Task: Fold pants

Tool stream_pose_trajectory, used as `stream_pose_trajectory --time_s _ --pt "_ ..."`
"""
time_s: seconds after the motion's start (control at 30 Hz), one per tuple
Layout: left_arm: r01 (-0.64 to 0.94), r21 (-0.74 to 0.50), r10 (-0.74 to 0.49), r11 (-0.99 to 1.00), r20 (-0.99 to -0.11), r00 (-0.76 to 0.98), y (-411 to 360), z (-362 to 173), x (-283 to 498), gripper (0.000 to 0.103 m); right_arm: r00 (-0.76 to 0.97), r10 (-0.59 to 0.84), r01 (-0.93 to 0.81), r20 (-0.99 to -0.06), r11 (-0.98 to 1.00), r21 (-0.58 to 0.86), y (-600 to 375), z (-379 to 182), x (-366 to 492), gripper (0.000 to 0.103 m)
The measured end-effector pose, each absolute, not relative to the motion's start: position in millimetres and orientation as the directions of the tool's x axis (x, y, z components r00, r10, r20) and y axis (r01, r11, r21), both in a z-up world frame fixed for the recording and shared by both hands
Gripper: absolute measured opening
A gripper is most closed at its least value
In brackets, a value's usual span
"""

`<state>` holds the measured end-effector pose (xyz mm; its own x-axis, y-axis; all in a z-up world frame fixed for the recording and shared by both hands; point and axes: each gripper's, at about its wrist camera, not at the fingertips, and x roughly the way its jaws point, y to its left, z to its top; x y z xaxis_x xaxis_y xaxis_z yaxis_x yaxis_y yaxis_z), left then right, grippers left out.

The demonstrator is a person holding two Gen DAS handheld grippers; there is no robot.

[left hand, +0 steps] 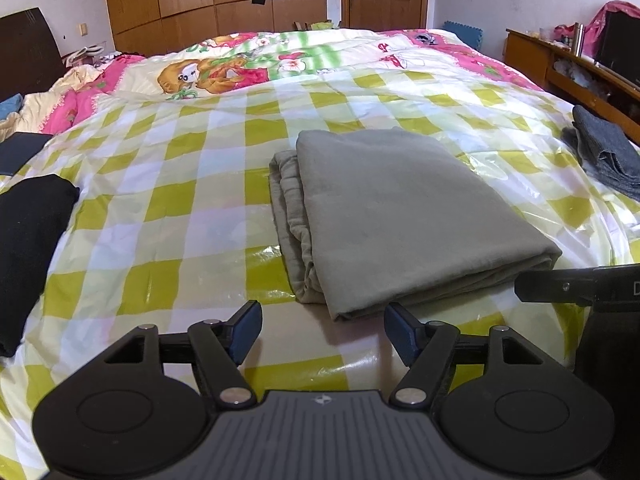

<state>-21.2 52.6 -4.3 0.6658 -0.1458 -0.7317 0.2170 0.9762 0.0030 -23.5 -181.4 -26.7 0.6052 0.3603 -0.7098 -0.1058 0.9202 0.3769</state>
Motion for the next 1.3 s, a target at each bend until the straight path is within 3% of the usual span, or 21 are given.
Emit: stream_pose_trajectory --time_s 0.8,1.13,1.3 --pt "0.235 0.052 -0.11 0.971 -0.772 0.626 38.9 -29.8 73.2 0.081 0.581 0.375 -0.128 -0.722 0.918 0.374 -150.0 -44.5 63.0 0.059" --pt "0.195 0.005 -0.12 0.981 -0.769 0.627 38.8 -25.6 33.2 0.081 0.625 0.328 -0.111 -0.708 0.936 0.335 -160.3 -41.2 13.0 0.059" --pt "0.186 0.022 -0.106 0.982 -0.75 0.653 36.8 -16.0 17.5 0.089 0.636 0.321 -0.121 -0.702 0.94 0.32 -154.7 -37.3 6.5 0.058"
